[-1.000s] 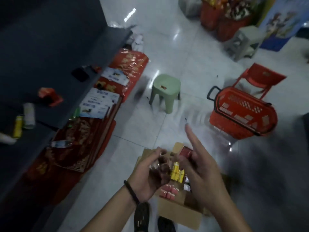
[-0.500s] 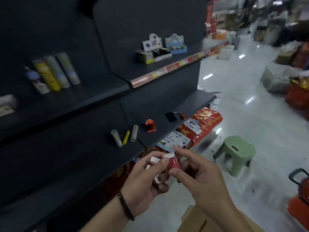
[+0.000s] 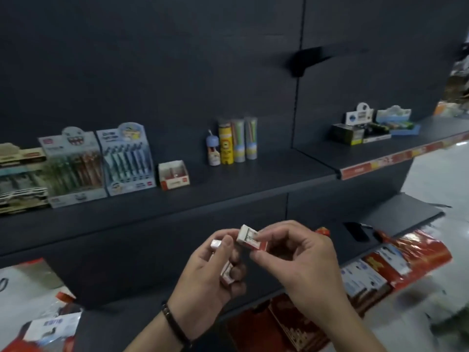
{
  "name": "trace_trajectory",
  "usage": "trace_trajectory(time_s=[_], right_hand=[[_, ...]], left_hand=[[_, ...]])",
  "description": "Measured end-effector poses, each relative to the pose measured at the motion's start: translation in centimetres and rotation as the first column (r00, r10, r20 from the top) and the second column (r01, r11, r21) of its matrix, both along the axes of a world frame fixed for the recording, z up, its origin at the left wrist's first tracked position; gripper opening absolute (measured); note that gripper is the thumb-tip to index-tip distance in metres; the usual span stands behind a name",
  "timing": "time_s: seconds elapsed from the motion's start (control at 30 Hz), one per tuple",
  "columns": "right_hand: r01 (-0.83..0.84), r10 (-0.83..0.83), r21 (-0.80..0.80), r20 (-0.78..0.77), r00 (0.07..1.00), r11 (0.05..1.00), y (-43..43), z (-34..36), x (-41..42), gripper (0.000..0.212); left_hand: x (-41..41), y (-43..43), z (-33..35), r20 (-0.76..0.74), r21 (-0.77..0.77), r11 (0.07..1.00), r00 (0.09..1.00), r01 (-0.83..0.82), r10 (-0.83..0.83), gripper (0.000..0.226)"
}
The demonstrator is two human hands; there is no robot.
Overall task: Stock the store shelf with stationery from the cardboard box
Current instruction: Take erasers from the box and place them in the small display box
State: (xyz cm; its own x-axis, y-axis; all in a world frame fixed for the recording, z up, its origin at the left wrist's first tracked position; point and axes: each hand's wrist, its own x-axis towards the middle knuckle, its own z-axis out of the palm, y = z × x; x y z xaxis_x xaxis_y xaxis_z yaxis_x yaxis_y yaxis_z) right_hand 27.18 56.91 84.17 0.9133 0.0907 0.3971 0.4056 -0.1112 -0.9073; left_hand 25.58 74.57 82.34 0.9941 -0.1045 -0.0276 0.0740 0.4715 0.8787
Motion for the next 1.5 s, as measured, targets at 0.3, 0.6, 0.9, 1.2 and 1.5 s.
trace_trajectory(time_s=[0.3, 0.6, 0.9, 1.2, 1.5], right_hand=[[-0.119, 0.162, -0.219, 0.191, 0.968, 0.968, 9.3, 1.0, 10.0, 0.035], [-0.205, 0.295, -0.302, 0.291, 0.91, 0.931, 15.6, 0.4, 25.0, 0.019], [-0.225, 0.354, -0.579, 0.118, 0.928, 0.784, 24.8, -0.4, 39.7, 0.01], [-0.253, 0.368, -0.781, -0.032, 0.929, 0.571, 30.1, -2.3, 44.0, 0.009], [-0.19, 0.345, -0.849, -0.009, 0.938, 0.493, 32.5, -3.4, 43.7, 0.008]], left_hand=[[6.9, 10.6, 1.3, 0.1, 0.193, 0.967, 0.983, -0.169, 0.152, 0.026], [17.5, 18.8, 1.3, 0.182, 0.619, 0.701, 0.933, -0.354, 0.311, 0.02], [26.8, 27.9, -2.3, 0.404, 0.911, 0.007, 0.897, -0.412, 0.177, 0.017], [31.3, 31.3, -5.6, 0.482, 0.869, -0.133, 0.876, -0.476, 0.02, 0.03], [31.5, 31.5, -5.9, 0.508, 0.861, -0.033, 0.861, -0.507, 0.024, 0.025]])
